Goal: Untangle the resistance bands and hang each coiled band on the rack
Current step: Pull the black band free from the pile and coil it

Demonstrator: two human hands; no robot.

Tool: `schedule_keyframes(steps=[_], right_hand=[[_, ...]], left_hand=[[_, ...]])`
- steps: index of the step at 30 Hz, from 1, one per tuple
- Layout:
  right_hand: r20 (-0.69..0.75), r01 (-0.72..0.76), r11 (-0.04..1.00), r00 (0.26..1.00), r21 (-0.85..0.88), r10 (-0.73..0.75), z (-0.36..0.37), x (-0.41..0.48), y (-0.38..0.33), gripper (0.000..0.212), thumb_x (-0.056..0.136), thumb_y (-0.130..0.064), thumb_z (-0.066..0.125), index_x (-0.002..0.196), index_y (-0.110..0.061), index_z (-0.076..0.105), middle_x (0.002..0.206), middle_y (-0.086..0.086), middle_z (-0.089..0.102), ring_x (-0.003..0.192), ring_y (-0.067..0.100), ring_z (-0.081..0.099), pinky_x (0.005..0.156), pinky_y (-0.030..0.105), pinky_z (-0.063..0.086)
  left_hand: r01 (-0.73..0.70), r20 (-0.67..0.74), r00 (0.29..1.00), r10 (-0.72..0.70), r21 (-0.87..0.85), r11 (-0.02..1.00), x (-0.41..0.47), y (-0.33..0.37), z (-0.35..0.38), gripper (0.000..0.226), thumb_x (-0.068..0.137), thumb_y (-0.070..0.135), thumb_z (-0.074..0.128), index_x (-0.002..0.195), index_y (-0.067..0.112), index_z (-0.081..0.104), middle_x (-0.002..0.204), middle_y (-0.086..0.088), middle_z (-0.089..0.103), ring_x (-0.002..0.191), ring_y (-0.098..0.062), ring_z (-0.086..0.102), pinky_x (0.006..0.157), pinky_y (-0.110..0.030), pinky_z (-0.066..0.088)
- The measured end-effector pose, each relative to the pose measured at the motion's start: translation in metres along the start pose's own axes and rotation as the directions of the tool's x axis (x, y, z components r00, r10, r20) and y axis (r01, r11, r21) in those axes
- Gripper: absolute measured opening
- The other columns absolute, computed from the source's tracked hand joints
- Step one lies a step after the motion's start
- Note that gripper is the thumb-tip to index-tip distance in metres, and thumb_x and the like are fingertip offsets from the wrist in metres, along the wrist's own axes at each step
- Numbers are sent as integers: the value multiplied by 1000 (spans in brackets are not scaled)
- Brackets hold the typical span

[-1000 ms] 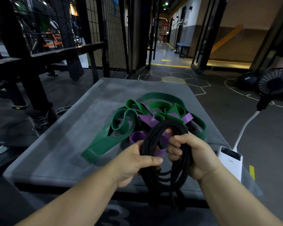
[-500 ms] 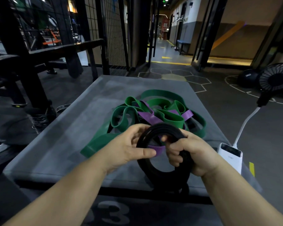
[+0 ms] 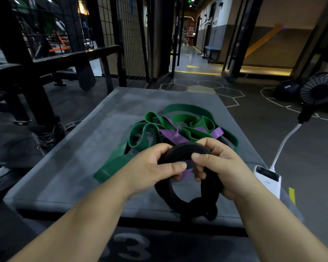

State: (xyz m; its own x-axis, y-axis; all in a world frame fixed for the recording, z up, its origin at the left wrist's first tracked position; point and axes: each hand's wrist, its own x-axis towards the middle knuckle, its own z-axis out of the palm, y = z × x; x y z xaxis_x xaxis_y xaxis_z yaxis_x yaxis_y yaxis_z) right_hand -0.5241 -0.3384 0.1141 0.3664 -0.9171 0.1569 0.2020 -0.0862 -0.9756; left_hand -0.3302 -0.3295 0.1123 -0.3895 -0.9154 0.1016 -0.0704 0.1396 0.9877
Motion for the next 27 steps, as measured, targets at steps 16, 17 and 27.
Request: schedule_keyframes(steps=[16,17,27], right_hand=[[236,-333,942,919,38,315,1,0,43,91,60,-87,57,124,-23,64,119,-4,71,110,13,65,81,20,53],[275,-325,945,911,20,308,1,-1,43,89,58,-78,72,124,-20,63,114,-5,71,103,13,66,75,19,52],[58,-302,953,951,-27,303,3,5,45,24,61,-10,75,85,-11,70,65,3,63,54,16,60,53,26,49]], left_hand=[[-170,-419,908,-26,-425,889,12,19,-13,13,96,14,52,84,11,49,53,4,47,46,-11,51,48,-25,51],[-191,-441,896,-45,-477,858,12,19,-17,14,96,14,53,83,11,50,54,3,50,47,-12,54,49,-26,54],[-208,-523,827,-204,-623,754,6,10,-46,19,94,24,58,78,20,50,53,8,43,43,-5,40,46,-18,44]])
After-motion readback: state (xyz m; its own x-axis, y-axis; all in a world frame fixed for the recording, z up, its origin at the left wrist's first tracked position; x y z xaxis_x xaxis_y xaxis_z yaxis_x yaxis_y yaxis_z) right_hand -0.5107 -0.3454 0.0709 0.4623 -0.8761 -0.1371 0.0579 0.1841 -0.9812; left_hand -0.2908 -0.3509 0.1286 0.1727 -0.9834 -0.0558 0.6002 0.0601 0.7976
